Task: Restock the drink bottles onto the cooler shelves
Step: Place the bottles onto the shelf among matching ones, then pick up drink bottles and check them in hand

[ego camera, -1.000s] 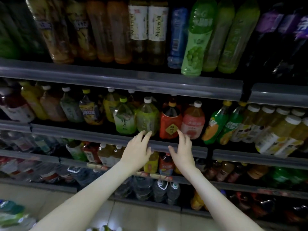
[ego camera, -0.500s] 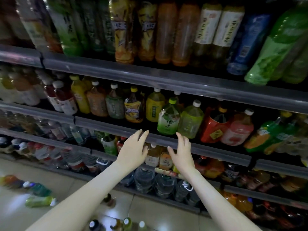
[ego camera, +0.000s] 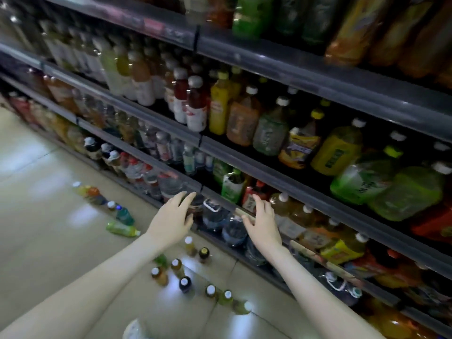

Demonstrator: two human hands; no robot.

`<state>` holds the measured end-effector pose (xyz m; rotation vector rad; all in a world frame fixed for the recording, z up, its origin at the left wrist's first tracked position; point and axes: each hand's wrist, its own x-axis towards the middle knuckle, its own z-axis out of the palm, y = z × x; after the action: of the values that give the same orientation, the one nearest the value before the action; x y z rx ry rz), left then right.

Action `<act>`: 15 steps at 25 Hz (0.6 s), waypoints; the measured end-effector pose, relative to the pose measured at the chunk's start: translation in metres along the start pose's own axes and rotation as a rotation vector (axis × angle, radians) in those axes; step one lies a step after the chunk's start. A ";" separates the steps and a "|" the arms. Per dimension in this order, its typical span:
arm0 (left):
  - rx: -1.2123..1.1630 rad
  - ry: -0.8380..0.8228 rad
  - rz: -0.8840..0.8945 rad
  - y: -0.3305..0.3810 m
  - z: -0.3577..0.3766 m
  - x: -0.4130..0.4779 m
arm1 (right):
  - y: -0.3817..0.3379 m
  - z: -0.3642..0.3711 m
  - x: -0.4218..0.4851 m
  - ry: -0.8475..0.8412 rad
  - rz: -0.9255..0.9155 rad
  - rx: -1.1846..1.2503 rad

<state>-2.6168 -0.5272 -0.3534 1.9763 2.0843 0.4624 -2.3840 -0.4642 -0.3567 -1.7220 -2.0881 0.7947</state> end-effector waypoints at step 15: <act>0.072 -0.055 -0.342 -0.471 -0.140 -0.020 | -0.353 0.332 0.130 -0.365 -0.075 -0.011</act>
<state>-3.1033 -0.5759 -0.4041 1.5971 2.3678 0.2653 -2.8810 -0.4511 -0.4226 -1.5874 -2.3744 1.1482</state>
